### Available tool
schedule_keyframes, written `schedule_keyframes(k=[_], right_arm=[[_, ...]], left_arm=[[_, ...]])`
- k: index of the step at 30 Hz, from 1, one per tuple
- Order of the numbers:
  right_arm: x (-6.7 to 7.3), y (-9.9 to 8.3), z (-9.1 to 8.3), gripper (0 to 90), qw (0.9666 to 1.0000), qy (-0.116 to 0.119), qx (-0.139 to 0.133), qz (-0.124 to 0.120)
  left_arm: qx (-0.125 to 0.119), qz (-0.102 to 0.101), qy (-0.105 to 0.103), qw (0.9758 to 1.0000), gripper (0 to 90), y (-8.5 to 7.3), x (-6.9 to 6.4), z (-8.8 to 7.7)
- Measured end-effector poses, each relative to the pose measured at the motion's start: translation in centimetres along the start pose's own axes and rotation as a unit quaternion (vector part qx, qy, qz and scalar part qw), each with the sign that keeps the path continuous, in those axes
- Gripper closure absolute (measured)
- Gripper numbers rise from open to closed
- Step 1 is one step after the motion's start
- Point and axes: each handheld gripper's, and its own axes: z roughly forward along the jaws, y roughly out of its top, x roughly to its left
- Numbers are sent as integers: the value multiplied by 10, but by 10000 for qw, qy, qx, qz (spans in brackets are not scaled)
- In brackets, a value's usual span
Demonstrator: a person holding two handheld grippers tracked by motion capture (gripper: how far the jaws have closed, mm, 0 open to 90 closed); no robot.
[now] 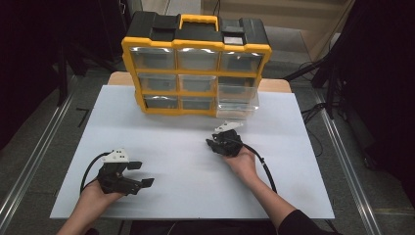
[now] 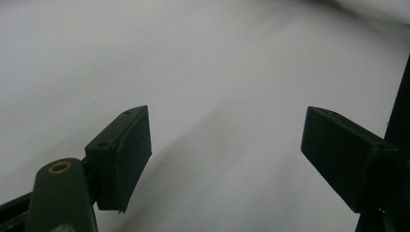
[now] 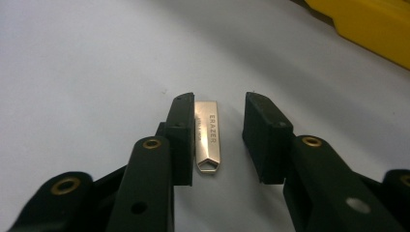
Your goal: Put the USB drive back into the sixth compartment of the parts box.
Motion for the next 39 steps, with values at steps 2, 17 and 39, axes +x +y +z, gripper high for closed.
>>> schedule_keyframes(k=[2,17,39], right_arm=[[0,0,0,707,10000,31,-19,-62],[-1,1,-1,761,9998,166,51,57],[7,16,-20,762,9982,580,124,58]], left_arm=[[-2,-4,-8,10000,192,0,0,0],[15,7,-9,10000,192,0,0,0],[36,25,-4,10000,192,0,0,0]])
